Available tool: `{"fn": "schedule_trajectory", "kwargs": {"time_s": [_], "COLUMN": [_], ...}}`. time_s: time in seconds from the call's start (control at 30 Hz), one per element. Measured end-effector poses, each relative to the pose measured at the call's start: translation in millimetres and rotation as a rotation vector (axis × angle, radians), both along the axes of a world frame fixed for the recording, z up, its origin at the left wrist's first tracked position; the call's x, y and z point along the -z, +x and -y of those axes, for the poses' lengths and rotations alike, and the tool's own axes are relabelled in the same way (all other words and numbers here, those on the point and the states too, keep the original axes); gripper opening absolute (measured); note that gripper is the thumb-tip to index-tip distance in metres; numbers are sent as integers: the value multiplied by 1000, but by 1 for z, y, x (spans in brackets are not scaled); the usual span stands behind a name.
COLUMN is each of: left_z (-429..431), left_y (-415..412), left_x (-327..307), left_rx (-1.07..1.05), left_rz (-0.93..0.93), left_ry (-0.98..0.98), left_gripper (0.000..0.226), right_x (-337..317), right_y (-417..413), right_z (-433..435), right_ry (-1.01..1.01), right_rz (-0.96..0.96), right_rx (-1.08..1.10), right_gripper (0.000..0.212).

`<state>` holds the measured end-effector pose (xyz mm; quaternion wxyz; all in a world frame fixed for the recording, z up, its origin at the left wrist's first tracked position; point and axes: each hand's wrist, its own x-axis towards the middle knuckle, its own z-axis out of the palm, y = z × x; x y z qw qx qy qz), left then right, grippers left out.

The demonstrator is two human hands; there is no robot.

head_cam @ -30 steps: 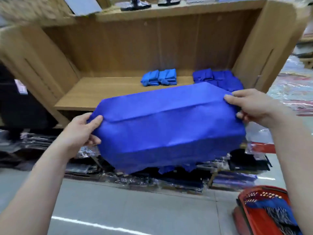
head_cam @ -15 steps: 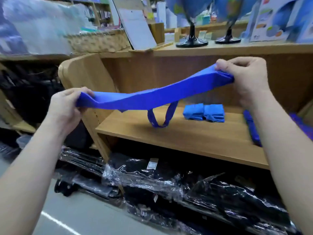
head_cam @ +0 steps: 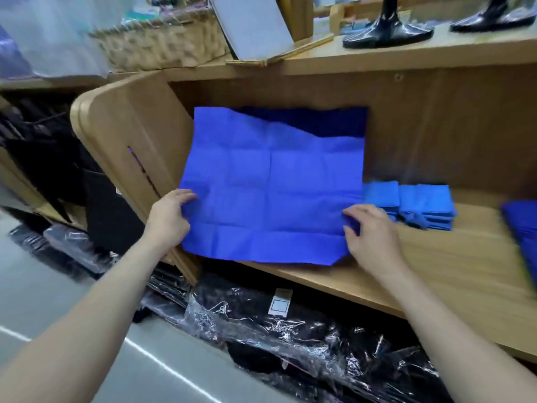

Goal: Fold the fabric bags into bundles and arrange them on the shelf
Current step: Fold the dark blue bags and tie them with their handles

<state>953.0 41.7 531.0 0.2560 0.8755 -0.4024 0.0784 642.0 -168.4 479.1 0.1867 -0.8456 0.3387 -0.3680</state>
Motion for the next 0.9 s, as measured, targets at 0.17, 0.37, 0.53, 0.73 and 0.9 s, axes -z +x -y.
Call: {"fn": "schedule_trajectory", "kwargs": {"time_s": [0.17, 0.37, 0.53, 0.73, 0.9], "left_z": [9, 13, 5, -10, -18], "left_y": [43, 57, 70, 105, 115], "left_x": [43, 52, 58, 68, 79], "left_rx": [80, 421, 740, 840, 616], "left_rz": [15, -221, -173, -252, -521], "left_ry": [262, 399, 789, 547, 91], "left_gripper": [66, 81, 132, 83, 39], "right_x": [13, 3, 5, 3, -3], "right_y": [20, 37, 54, 56, 46], "right_z": [-3, -23, -45, -54, -61], "right_ry": [153, 31, 259, 402, 564], "right_rz": [-371, -796, -911, -978, -879], "right_rx": [-13, 17, -303, -372, -461], "right_gripper": [48, 81, 96, 97, 102]}}
